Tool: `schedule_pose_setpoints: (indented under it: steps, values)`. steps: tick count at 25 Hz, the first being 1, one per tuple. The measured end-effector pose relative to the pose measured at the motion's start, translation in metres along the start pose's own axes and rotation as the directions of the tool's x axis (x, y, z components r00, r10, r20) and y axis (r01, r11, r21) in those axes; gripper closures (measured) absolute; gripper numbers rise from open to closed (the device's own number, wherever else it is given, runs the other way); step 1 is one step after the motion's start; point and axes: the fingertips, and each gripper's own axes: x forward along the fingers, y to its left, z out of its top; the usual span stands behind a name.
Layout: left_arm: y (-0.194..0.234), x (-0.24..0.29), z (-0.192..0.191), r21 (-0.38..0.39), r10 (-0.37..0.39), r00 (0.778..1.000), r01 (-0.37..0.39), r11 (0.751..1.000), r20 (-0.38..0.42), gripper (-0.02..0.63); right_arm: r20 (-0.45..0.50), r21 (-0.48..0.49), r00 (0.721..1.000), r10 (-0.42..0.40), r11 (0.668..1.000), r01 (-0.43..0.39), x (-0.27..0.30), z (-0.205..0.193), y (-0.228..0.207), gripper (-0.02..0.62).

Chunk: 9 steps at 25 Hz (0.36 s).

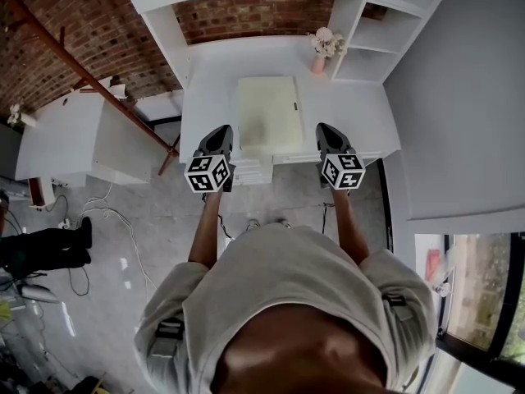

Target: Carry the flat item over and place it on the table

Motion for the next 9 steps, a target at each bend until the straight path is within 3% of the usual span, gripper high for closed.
schedule_pose_setpoints:
  steps: [9]
  values:
    - [-0.0025,0.0059,-0.006,-0.007,-0.001,1.0,0.001,1.0,-0.01,0.589,0.003,-0.001,1.0,0.004,1.0,-0.004,0.0026,0.0026,-0.0038,0.569]
